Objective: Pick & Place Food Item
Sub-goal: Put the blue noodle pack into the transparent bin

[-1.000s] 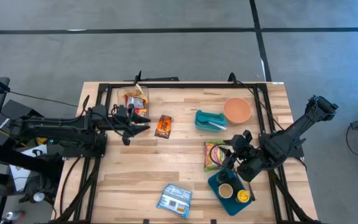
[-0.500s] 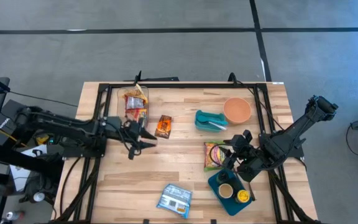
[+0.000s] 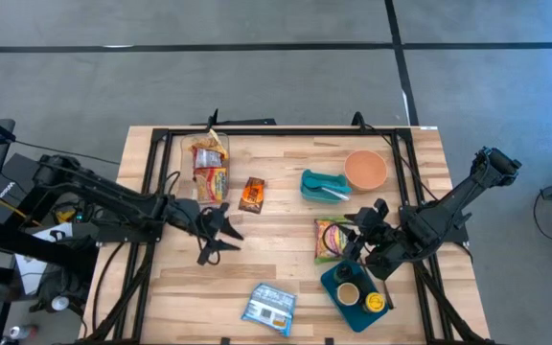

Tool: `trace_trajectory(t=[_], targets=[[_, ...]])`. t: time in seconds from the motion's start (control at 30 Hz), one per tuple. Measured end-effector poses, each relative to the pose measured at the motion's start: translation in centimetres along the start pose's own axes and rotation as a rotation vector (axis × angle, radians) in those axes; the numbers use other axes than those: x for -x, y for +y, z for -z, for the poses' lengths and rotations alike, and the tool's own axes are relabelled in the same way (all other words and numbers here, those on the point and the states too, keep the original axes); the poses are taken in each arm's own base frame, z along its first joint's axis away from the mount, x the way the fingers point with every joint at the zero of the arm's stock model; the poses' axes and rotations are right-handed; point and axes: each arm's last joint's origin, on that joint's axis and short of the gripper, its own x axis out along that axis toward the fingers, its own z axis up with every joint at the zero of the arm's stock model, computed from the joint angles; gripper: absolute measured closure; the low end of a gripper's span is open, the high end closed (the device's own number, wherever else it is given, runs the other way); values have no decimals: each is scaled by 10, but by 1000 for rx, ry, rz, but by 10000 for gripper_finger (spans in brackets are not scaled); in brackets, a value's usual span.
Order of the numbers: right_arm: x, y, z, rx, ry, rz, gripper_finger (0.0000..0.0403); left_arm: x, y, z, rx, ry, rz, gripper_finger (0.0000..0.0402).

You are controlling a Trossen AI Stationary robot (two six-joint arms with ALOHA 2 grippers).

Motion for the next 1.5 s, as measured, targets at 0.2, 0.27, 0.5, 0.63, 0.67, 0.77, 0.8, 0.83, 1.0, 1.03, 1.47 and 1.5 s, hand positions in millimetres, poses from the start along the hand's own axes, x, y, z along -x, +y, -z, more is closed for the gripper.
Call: trace_trajectory(t=[0.2, 0.27, 0.5, 0.63, 0.67, 0.77, 0.8, 0.83, 1.0, 1.03, 1.47, 1.5], targets=[[0, 0, 0, 47, -4, 3, 242, -6, -17, 4, -26, 0, 78, 259], [0, 0, 0, 64, -5, 3, 242, -9, -21, 5, -33, -14, 102, 259], [0, 0, 0, 85, -6, 3, 242, -20, -25, 11, 34, -15, 80, 259], [0, 0, 0, 85, -6, 3, 242, -25, -23, 14, 87, -2, 53, 259], [0, 0, 0, 85, -6, 3, 242, -27, -23, 13, 98, 1, 52, 259], [0, 0, 0, 85, -7, 4, 242, -34, -24, 10, 107, 8, 51, 259], [0, 0, 0, 85, -10, 6, 242, -37, -24, 9, 107, 13, 49, 259], [0, 0, -1, 85, -15, 8, 242, -40, -24, 9, 108, 20, 48, 259], [0, -1, -1, 91, -22, 14, 242, -55, -25, 10, 143, 58, 35, 259], [0, 0, -1, 98, -23, 13, 242, -57, -25, 10, 158, 77, 28, 259], [-9, -6, -8, 150, -65, 84, 242, -71, -33, 9, 291, 227, -15, 259], [-11, -6, -10, 155, -64, 93, 242, -72, -34, 8, 303, 223, -10, 259]])
